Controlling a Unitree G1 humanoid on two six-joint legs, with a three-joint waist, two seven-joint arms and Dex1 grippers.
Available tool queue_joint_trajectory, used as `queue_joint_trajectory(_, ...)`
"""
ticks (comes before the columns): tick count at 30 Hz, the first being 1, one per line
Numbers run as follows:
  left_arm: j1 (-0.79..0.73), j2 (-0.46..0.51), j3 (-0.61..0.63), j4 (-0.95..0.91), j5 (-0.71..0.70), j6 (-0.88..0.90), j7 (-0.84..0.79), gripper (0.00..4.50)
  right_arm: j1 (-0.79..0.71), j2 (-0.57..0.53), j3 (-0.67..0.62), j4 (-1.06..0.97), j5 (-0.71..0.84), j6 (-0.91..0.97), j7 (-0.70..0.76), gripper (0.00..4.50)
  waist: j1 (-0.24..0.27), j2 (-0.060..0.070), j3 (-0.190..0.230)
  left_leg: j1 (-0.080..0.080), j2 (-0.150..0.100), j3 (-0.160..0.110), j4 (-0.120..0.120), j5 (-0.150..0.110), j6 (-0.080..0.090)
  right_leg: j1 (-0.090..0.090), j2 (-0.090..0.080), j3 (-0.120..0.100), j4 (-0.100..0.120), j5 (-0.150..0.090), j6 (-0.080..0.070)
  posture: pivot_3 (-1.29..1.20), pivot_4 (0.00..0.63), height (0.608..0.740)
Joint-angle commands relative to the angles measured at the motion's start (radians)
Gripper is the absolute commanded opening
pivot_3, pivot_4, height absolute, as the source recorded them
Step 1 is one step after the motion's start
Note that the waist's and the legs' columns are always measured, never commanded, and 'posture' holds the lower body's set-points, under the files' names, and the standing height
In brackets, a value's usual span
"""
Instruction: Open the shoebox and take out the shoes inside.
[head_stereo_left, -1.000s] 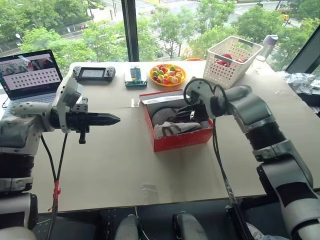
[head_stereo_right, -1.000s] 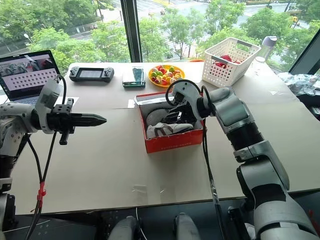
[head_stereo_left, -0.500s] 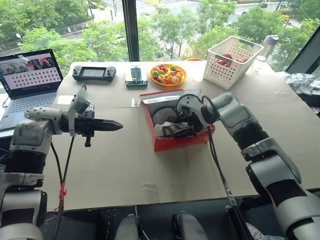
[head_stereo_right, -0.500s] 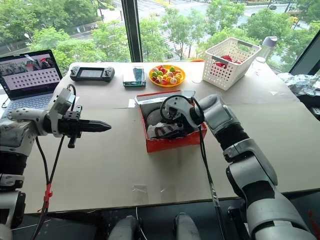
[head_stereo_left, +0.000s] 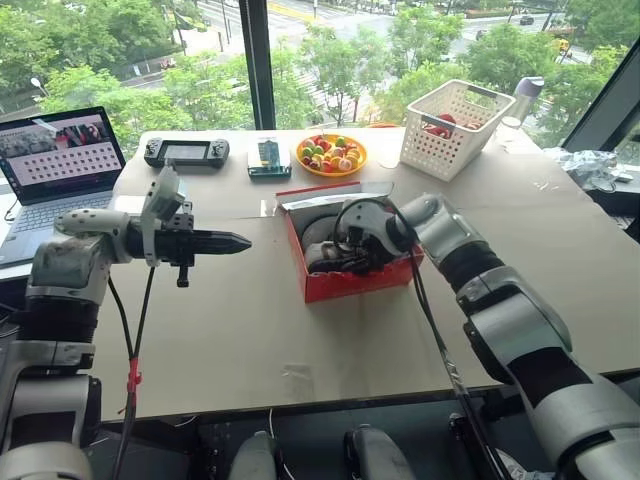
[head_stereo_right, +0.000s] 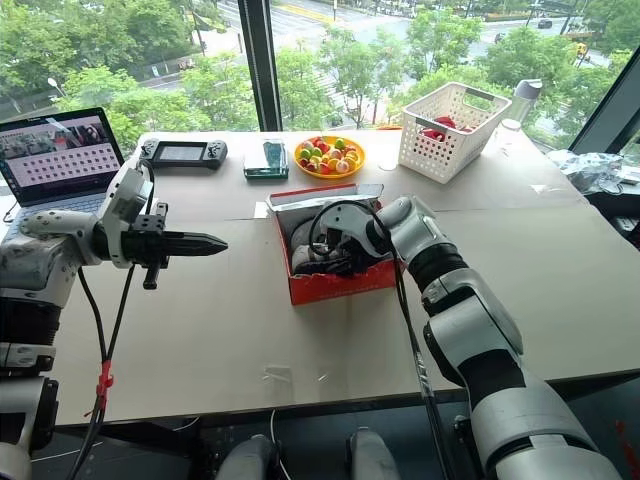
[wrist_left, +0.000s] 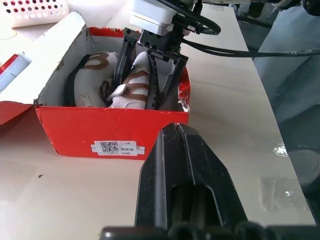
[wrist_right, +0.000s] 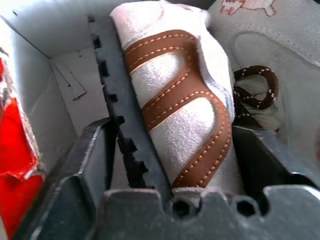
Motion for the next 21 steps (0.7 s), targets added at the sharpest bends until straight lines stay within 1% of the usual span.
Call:
queue_joint_trajectory(1,-0.01,-0.001,0.026,-0.019,0.002,-0.019,0.008,0.0,0.022,-0.014,-0.023,-0.029,-0.004,0.024,0.027,2.45,0.0,0.0,0.0,0.0,0.0,0.0,0.0,0.0,0.0,0.0,0.0,0.0,0.0,0.0,0.0,0.0,0.15,0.738)
queue_joint_trajectory(4,-0.01,-0.006,0.024,-0.017,0.003,-0.024,0.012,0.0,0.048,-0.028,-0.036,-0.099,0.005,0.044,0.068,1.57,-0.001,0.0,0.0,-0.001,0.0,0.0,0.0,0.0,0.0,-0.001,0.0,0.0,0.0,0.003,0.001,0.0,0.15,0.738)
queue_joint_trajectory(7,-0.01,-0.008,0.022,-0.015,0.005,-0.026,0.012,0.0,0.069,-0.046,-0.058,-0.185,0.022,0.07,0.085,1.57,-0.001,0.0,0.0,-0.001,0.0,0.0,0.0,0.0,0.0,-0.002,0.0,0.0,0.0,0.002,0.001,0.0,0.15,0.738)
queue_joint_trajectory(10,-0.012,-0.01,0.019,-0.011,0.01,-0.028,0.01,0.0,0.073,-0.077,-0.121,-0.318,0.09,0.128,0.126,1.57,0.0,0.0,0.001,-0.003,0.0,0.0,0.0,0.0,0.0,-0.003,0.0,0.0,0.001,0.002,0.0,0.0,0.15,0.738)
queue_joint_trajectory(14,-0.011,-0.011,0.014,-0.009,0.017,-0.032,0.005,0.0,0.093,-0.098,-0.159,-0.423,0.143,0.167,0.157,1.57,-0.001,0.001,0.001,-0.007,0.0,0.0,0.0,0.0,0.0,-0.006,0.0,0.0,0.0,0.003,0.001,0.0,0.15,0.738)
queue_joint_trajectory(18,-0.01,-0.017,0.011,-0.009,0.023,-0.032,0.003,0.0,0.1,-0.101,-0.204,-0.462,0.182,0.178,0.128,1.57,-0.001,0.001,0.001,-0.007,0.0,0.0,-0.001,0.0,0.0,-0.006,0.001,-0.001,0.0,0.002,0.001,0.0,0.15,0.738)
queue_joint_trajectory(21,-0.01,-0.021,0.012,-0.011,0.025,-0.029,0.003,0.0,0.092,-0.108,-0.24,-0.503,0.215,0.236,0.107,1.57,0.0,0.001,0.001,-0.007,0.0,0.0,-0.001,0.0,0.0,-0.006,0.0,-0.001,0.0,0.002,0.001,0.0,0.15,0.738)
